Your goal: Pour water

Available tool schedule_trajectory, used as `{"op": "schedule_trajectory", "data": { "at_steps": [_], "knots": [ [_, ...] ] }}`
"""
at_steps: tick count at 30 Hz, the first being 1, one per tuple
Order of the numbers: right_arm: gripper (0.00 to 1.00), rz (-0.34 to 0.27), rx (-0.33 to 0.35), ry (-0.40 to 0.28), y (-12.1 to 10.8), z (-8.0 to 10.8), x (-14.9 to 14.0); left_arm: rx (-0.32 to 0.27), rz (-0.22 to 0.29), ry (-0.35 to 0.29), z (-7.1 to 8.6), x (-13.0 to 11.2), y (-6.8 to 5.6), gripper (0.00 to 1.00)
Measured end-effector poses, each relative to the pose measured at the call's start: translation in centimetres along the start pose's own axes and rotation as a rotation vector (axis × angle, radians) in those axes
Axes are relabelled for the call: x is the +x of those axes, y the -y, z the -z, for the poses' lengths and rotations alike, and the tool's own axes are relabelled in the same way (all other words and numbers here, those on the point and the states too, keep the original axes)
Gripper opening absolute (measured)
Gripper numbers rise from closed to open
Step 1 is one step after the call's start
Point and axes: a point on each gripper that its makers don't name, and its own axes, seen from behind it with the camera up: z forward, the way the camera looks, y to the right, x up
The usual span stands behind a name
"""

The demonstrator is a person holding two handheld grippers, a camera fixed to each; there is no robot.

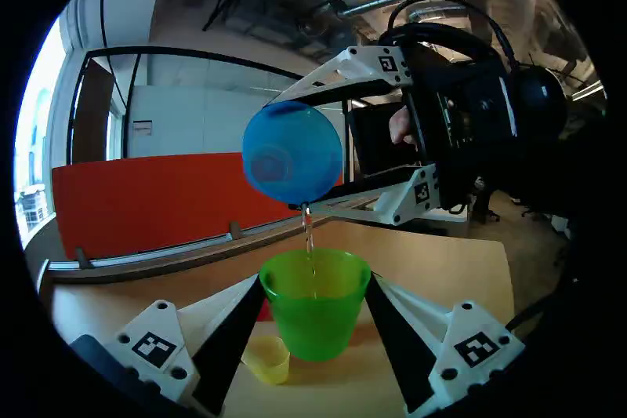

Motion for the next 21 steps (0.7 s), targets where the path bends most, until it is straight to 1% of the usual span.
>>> {"op": "schedule_trajectory", "data": {
  "at_steps": [9, 21],
  "knots": [
    [0.9, 0.03, -0.006, 0.001, 0.0, 0.1, 0.4, 0.002, 0.002, -0.002, 0.1, 0.0, 0.1, 0.87],
    [0.91, 0.05, -0.012, 0.003, -0.2, 0.5, 1.3, 0.003, 0.002, -0.003, 0.2, -0.1, 0.1, 0.87]
  ]
}}
